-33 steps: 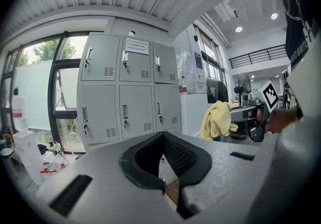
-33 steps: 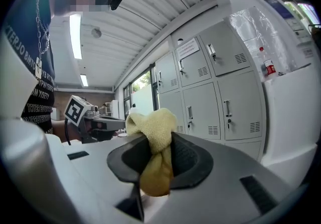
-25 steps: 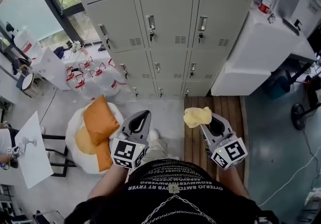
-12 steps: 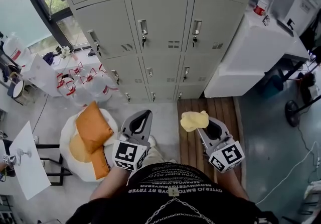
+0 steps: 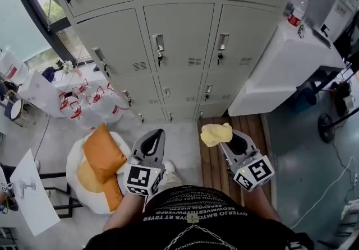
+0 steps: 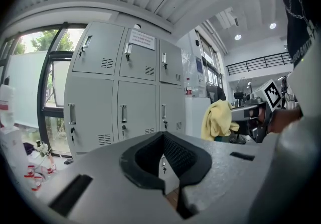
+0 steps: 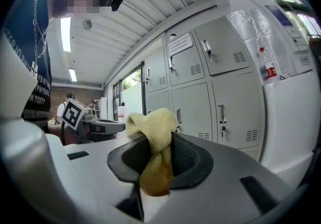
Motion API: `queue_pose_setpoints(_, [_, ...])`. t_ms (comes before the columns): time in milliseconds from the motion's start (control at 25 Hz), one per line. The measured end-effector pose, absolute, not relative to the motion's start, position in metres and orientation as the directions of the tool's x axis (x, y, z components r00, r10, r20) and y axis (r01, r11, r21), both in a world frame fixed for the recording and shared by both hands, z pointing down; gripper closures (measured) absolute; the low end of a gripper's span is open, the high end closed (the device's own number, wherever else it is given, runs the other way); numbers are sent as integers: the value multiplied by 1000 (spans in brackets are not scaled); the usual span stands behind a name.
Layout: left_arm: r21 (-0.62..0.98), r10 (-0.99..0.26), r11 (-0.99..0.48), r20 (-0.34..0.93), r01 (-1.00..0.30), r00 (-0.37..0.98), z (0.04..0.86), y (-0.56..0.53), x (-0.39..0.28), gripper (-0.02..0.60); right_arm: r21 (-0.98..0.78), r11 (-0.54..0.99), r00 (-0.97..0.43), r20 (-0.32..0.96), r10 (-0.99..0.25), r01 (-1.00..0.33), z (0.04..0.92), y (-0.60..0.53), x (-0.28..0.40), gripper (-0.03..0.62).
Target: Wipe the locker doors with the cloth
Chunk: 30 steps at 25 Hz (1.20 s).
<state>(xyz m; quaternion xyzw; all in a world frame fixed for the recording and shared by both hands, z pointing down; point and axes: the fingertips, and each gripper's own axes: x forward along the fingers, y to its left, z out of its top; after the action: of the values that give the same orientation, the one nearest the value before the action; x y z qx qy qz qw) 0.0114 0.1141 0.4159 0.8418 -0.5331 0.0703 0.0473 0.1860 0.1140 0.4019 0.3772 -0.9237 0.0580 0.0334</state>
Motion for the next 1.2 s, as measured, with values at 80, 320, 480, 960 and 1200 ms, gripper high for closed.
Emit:
queue_pose_setpoints(80, [7, -892, -424, 173, -906, 419, 417, 103, 5, 578, -85, 711, -716, 106, -690, -698, 401, 102, 180, 502])
queue_pose_setpoints(320, [11, -891, -424, 173, -905, 420, 422, 68, -8, 578, -81, 709, -714, 117, -691, -700, 403, 68, 166, 503])
queue_pose_setpoints(480, [13, -887, -428, 186, -904, 422, 427, 48, -18, 578, -85, 707, -711, 126, -692, -702, 406, 47, 156, 502])
queue_pose_setpoints(960, [16, -870, -456, 205, -890, 449, 434, -12, -47, 578, -75, 693, -696, 129, -706, -717, 400, -11, 124, 502])
queue_pose_setpoints(1200, [19, -865, -474, 180, -881, 469, 426, -35, -62, 578, -76, 683, -686, 135, -715, -726, 398, -30, 107, 502])
